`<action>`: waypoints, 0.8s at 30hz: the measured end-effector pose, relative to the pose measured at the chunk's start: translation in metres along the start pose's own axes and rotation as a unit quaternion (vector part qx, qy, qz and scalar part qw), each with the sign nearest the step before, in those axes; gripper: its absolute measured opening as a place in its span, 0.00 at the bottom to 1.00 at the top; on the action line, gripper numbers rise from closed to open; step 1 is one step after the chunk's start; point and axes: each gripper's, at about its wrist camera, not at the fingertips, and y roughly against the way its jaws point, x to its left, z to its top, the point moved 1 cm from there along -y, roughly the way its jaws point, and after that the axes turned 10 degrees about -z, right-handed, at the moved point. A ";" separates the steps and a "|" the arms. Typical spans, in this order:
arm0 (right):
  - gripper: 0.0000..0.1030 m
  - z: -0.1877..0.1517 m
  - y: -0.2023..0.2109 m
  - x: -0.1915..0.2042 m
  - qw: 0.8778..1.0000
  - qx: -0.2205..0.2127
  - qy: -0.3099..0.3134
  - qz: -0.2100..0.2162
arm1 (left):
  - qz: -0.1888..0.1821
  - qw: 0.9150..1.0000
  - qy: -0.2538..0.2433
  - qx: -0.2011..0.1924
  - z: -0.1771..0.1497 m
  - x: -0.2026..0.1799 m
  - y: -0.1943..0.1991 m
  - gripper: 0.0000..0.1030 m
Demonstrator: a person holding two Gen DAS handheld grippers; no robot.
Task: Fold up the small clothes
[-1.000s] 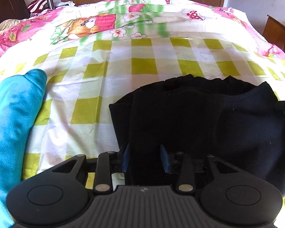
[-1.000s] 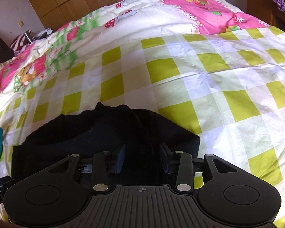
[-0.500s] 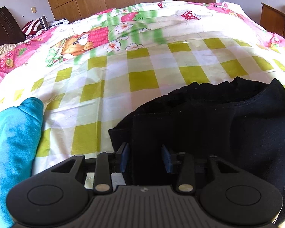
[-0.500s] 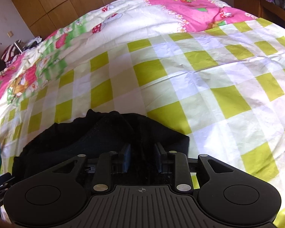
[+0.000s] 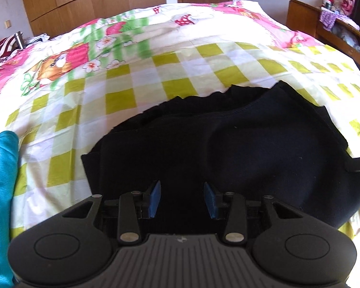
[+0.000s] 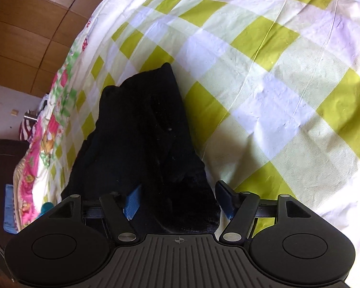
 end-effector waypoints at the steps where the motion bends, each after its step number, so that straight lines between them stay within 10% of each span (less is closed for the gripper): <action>1: 0.67 0.002 -0.002 -0.001 1.000 0.001 -0.006 0.016 | -0.002 1.000 -0.008 0.002 -0.001 -0.004 -0.002 0.51; 10: 0.70 0.023 -0.036 0.010 0.996 -0.008 -0.013 0.090 | -0.015 1.000 -0.004 0.010 -0.005 -0.013 -0.018 0.51; 13: 0.52 0.016 -0.021 0.014 0.995 -0.014 0.006 0.098 | -0.010 1.000 -0.015 0.001 -0.005 -0.017 -0.015 0.51; 24: 0.33 0.017 -0.018 0.036 0.995 -0.019 0.101 -0.014 | 0.019 1.000 0.015 0.014 -0.027 -0.005 -0.010 0.53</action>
